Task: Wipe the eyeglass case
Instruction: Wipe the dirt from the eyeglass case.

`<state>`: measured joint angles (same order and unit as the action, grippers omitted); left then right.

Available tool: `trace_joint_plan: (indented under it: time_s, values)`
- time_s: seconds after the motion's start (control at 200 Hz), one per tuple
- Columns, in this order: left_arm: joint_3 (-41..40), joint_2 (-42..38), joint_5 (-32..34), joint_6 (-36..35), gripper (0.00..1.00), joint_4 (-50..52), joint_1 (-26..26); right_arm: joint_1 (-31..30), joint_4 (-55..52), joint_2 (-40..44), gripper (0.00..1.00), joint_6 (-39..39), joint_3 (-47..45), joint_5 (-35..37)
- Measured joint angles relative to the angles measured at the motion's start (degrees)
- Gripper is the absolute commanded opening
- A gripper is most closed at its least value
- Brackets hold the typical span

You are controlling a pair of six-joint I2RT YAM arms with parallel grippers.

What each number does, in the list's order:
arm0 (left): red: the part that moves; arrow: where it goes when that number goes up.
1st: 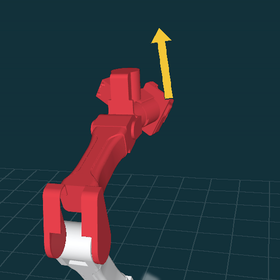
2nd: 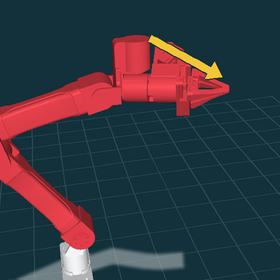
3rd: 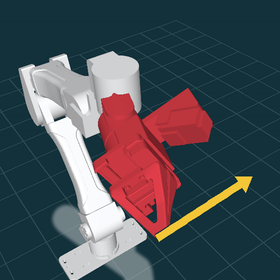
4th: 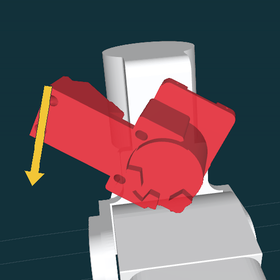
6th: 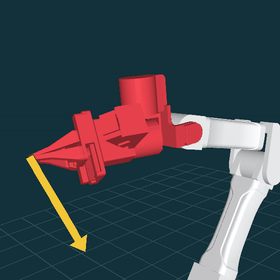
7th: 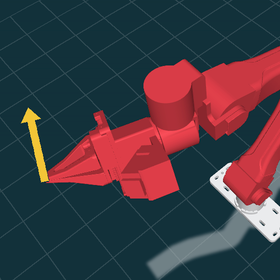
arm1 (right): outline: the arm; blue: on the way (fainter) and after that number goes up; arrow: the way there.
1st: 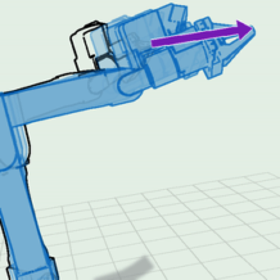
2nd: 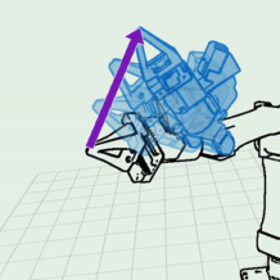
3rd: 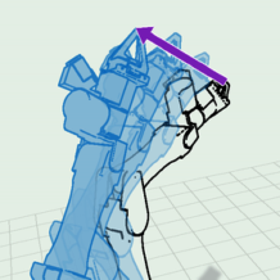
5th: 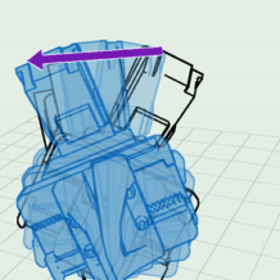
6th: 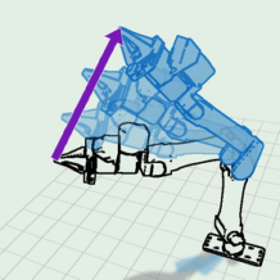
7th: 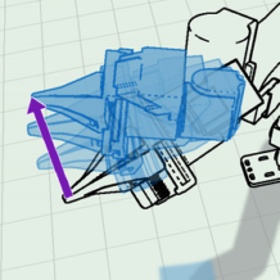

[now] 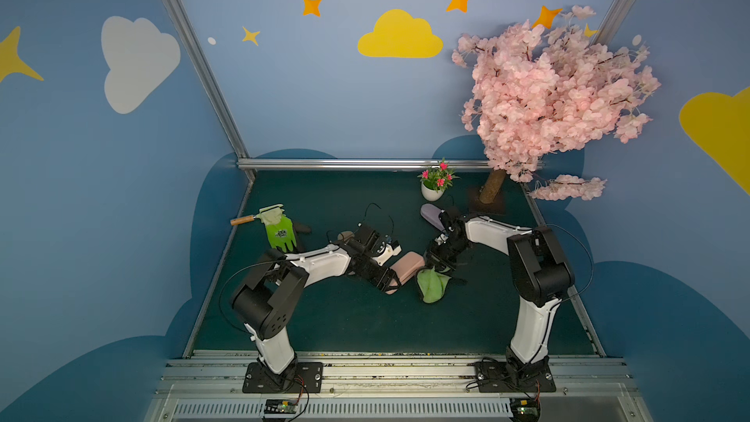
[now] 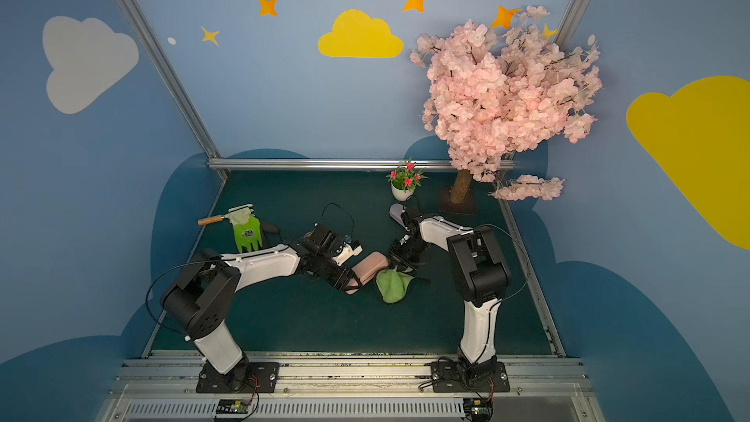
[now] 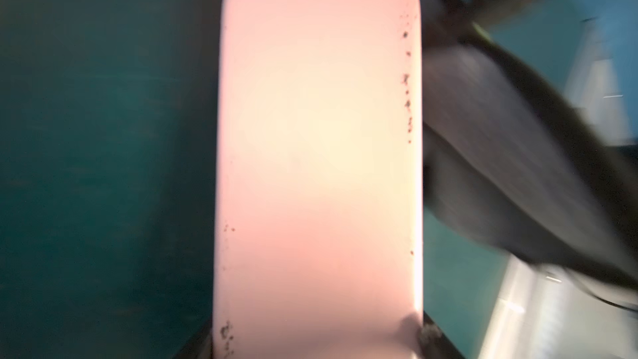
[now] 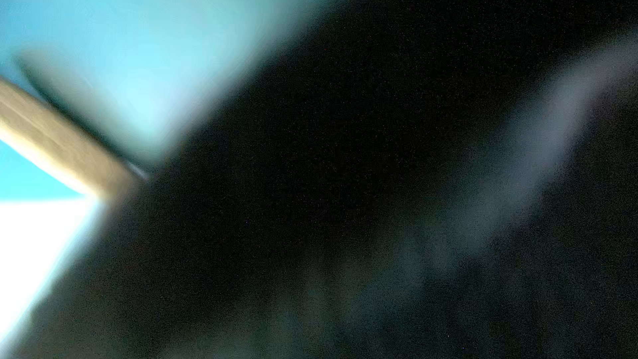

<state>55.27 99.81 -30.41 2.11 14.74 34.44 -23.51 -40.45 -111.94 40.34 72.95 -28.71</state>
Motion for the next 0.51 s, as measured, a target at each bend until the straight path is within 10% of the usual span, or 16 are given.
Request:
trace_joint_plan:
  time_s: [0.24,0.505]
  values:
    - [2.4,3.6,-9.6,3.7,0.03,9.8,-3.3,-7.8,1.6,1.1,0.00,-1.0,2.2,9.7]
    - [5.7,8.5,-13.0,9.1,0.03,7.8,-5.2,-18.5,-7.5,8.2,0.00,-1.5,2.1,3.7]
